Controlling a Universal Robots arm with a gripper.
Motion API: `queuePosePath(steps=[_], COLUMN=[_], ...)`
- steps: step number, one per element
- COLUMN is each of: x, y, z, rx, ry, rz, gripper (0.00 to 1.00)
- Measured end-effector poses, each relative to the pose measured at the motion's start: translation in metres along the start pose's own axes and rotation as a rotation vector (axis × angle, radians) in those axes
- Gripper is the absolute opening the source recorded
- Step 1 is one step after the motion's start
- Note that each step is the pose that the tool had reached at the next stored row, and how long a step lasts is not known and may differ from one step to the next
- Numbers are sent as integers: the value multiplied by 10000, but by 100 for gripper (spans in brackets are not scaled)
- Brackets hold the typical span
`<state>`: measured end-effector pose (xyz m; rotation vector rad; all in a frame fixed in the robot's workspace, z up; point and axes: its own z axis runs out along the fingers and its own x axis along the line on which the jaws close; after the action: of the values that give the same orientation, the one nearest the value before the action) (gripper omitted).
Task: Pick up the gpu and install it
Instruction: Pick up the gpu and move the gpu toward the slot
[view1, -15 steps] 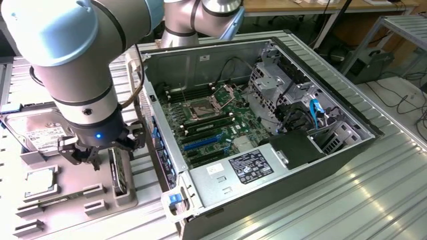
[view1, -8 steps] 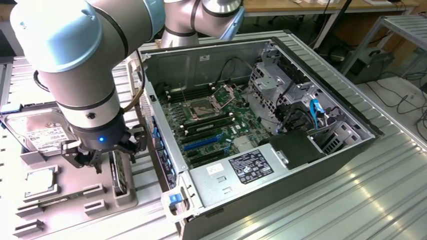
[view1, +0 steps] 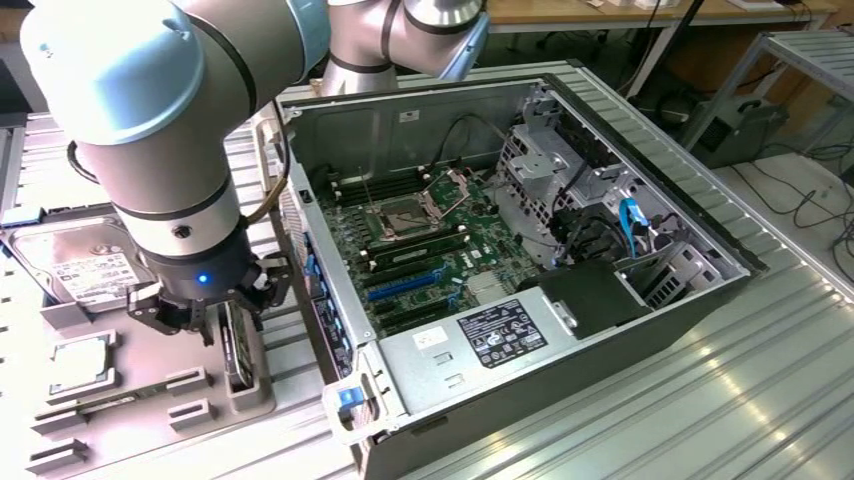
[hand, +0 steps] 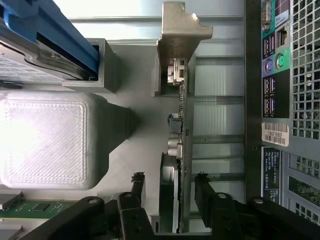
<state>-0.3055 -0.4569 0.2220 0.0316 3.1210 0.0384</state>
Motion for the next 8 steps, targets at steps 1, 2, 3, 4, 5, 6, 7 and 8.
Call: queuePosePath(steps=[1, 2, 3, 4, 5, 6, 7, 8], x=[-1, -2, -2, -4, -5, -5, -5, -5], y=[1, 2, 1, 3, 5, 5, 5, 5], z=[2, 4, 3, 5, 6, 6, 6, 6], rx=[0, 0, 3, 5, 7, 9, 10, 9], ry=[0, -3, 0, -1, -2, 0, 0, 0], rz=[1, 0, -1, -1, -1, -1, 0, 0], gripper=[45, 45, 45, 45, 44, 44, 44, 36])
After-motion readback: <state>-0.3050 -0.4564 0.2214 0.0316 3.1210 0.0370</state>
